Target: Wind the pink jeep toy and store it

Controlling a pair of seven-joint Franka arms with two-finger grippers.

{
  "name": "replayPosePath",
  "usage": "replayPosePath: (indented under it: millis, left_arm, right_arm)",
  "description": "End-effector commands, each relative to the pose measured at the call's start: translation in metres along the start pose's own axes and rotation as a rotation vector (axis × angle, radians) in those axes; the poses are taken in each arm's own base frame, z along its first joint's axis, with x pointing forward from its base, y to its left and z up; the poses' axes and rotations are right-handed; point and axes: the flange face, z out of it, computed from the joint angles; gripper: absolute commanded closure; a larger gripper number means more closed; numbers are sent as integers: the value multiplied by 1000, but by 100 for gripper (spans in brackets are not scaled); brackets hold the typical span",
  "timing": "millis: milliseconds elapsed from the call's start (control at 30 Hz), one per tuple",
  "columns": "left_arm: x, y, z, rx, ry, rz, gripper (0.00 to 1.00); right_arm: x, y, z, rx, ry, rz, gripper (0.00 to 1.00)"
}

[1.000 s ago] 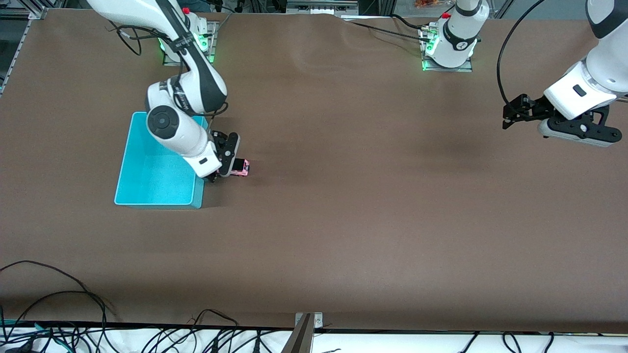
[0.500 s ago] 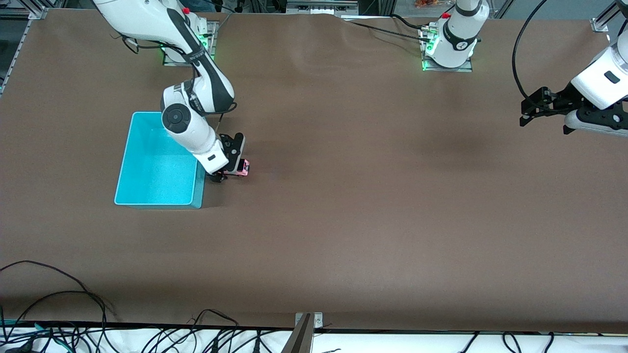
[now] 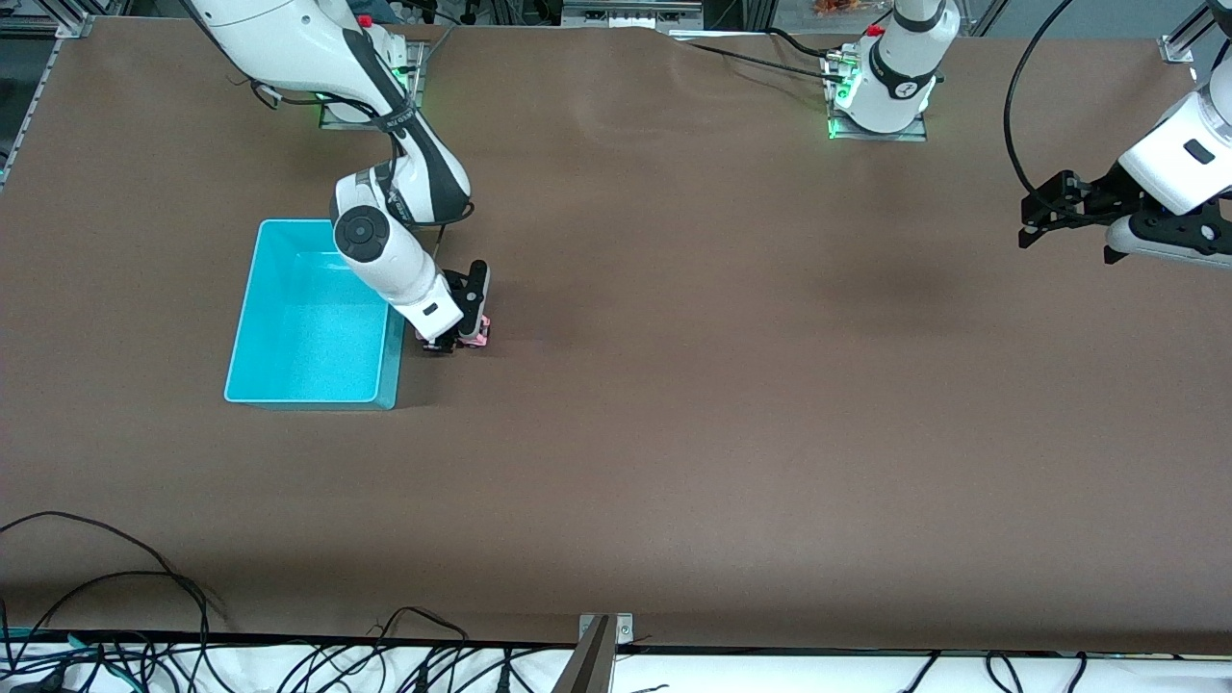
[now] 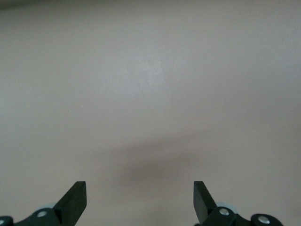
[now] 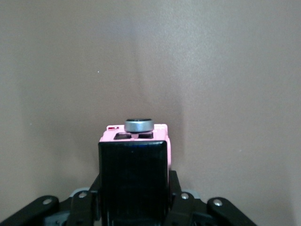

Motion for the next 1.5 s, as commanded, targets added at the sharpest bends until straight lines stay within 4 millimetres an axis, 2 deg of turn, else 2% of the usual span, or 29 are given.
replayPosePath:
  millis: [0,200,433,500,667,800,967,1133,1267,1467]
  left_arm:
    - [4,0,-8,19,-5,-8,0]
    - [4,1,-8,19,-5,-5,0]
    - [4,1,-9,20,-4,-5,0]
    - [4,1,-8,19,-5,-3,0]
    - [4,1,-9,20,-4,-5,0]
    - [4,1,-8,19,-5,-5,0]
    - [4,1,-9,20,-4,-5,0]
    - [4,1,-9,20,-4,-5,0]
    - [4,0,-9,20,-4,-6,0]
    - [4,0,-8,19,-5,-6,0]
  right_arm:
    - [4,10,-30,-25,14,-36,88]
    - [16,28,-89,26,5,-29,88]
    - [-10,61,-169,121,-43,22,87]
    - [-23,69,-195,136,-51,34,87]
    - [-79,89,-233,207,-53,25,87]
    - [-129,91,-251,263,22,18,87]
    - [-174,84,-236,323,41,-39,87]
    - [-195,58,-194,360,47,-27,87]
    - [-209,29,-156,325,54,-25,87]
    - [-222,-3,-106,291,40,-34,87]
